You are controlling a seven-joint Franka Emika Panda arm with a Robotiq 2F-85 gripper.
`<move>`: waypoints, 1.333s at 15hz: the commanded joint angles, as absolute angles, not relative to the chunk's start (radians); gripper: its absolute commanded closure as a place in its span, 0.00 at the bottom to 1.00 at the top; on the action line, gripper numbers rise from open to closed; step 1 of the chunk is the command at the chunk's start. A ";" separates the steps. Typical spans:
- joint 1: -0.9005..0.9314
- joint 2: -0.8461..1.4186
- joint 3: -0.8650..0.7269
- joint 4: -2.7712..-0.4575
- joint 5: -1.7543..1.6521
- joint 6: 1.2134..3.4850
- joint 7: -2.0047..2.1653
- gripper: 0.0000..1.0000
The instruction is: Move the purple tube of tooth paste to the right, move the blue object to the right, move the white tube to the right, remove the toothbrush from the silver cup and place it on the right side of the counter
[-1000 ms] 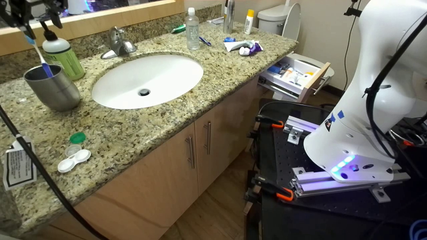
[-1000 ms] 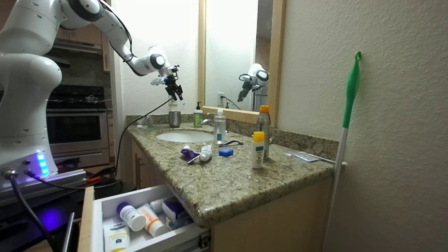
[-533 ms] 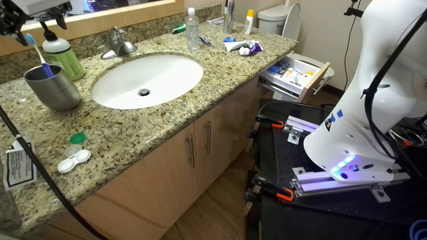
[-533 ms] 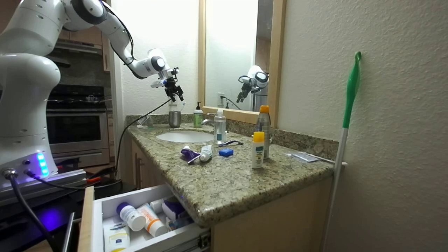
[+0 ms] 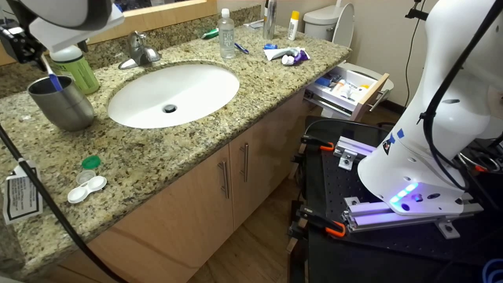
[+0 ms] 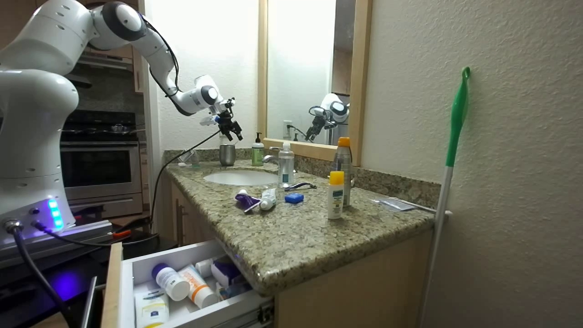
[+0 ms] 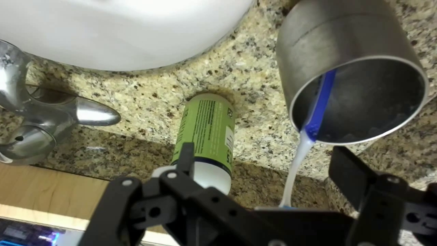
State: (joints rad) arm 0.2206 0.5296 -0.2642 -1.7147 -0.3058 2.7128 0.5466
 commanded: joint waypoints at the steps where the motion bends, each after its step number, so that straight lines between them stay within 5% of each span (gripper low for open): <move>1: 0.243 0.556 -0.306 -1.701 -0.337 2.773 0.590 0.00; 19: 0.271 0.566 -0.361 -1.713 -0.320 2.845 0.598 0.00; 20: 0.266 0.565 -0.354 -1.713 -0.317 2.852 0.590 0.25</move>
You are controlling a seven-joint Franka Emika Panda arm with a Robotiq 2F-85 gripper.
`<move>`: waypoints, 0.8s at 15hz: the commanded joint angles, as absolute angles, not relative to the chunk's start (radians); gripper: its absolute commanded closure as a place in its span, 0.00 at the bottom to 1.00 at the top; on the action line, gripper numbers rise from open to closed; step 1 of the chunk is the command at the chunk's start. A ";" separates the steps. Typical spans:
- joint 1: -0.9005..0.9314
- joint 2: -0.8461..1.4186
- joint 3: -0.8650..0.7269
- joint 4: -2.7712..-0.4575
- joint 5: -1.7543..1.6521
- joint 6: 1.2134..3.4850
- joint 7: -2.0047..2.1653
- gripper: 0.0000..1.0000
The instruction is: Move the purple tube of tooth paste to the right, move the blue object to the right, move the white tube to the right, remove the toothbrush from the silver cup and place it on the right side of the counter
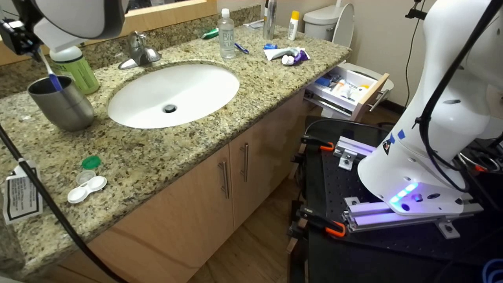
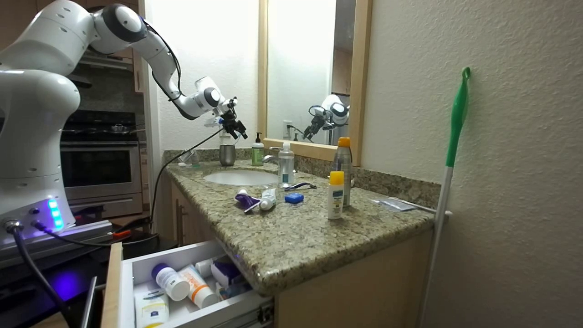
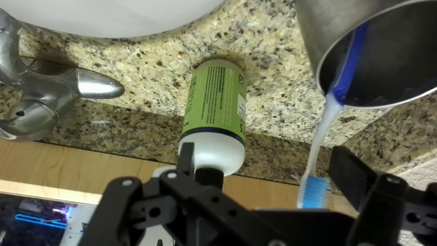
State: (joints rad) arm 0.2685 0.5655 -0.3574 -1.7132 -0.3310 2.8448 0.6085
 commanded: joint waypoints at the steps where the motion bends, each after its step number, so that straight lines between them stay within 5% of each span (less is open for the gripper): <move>1: 0.267 0.564 -0.357 -1.715 -0.318 2.856 0.591 0.26; 12: 0.266 0.549 -0.358 -1.734 -0.309 2.904 0.574 1.00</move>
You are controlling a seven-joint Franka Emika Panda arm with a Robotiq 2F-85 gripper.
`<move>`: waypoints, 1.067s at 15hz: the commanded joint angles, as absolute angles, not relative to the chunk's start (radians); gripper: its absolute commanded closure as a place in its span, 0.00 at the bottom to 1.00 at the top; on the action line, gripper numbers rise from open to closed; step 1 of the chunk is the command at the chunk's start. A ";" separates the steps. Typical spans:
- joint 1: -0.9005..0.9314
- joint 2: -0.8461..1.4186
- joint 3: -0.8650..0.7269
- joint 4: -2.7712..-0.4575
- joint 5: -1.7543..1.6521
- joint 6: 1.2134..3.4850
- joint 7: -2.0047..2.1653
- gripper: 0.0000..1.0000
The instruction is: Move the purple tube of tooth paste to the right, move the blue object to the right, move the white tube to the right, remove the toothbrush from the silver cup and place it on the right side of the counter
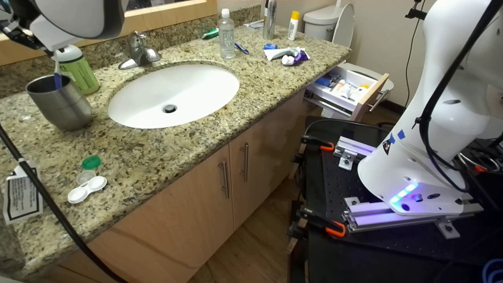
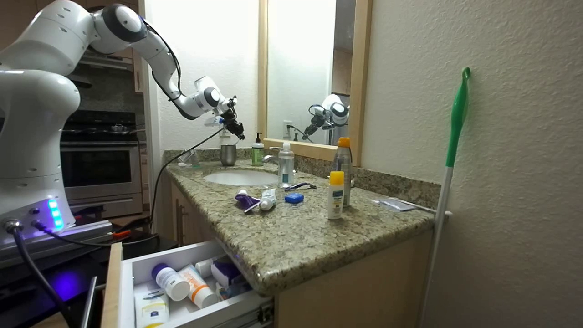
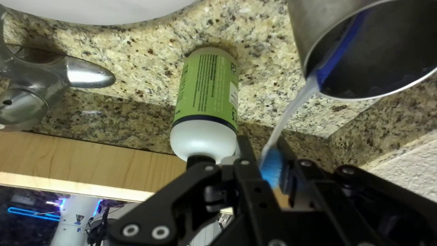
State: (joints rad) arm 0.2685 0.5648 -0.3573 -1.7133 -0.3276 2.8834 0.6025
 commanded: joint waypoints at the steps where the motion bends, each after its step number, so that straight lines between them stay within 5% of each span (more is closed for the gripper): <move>1: 0.265 0.546 -0.357 -1.734 -0.305 2.902 0.572 1.00; 16: 0.142 0.417 -0.121 -1.731 0.000 2.888 0.400 0.97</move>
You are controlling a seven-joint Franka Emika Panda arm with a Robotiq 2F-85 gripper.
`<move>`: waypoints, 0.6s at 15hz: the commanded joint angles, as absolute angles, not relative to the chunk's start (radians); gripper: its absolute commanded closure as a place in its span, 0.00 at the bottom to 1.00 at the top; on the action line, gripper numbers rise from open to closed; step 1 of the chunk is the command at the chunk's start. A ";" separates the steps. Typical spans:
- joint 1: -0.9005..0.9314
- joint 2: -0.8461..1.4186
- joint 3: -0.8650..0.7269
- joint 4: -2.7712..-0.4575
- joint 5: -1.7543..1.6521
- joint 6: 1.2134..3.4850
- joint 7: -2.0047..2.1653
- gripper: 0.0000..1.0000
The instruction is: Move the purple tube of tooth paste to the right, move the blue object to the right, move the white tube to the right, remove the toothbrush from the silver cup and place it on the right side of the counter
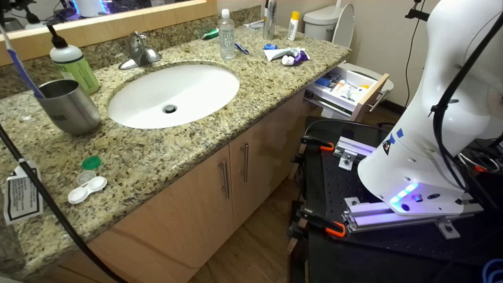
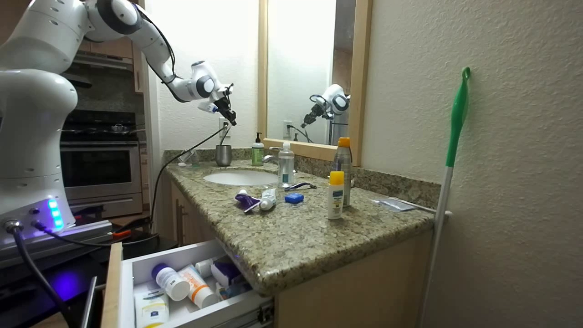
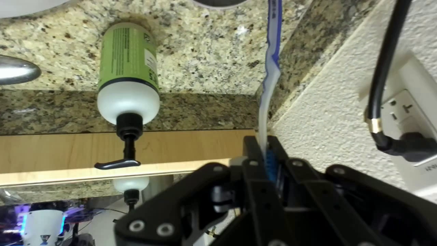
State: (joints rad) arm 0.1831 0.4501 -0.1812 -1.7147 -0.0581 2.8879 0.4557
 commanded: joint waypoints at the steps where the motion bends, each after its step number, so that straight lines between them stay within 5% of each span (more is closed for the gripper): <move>1: 0.137 0.417 -0.114 -1.723 0.012 2.896 0.394 0.97; 4: 0.147 0.401 -0.140 -1.704 -0.005 2.891 0.417 0.97; 9: 0.283 0.336 -0.410 -1.642 -0.329 2.702 0.576 0.97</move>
State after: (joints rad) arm 0.2160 0.3885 -0.2845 -1.6672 -0.1830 2.8256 0.5065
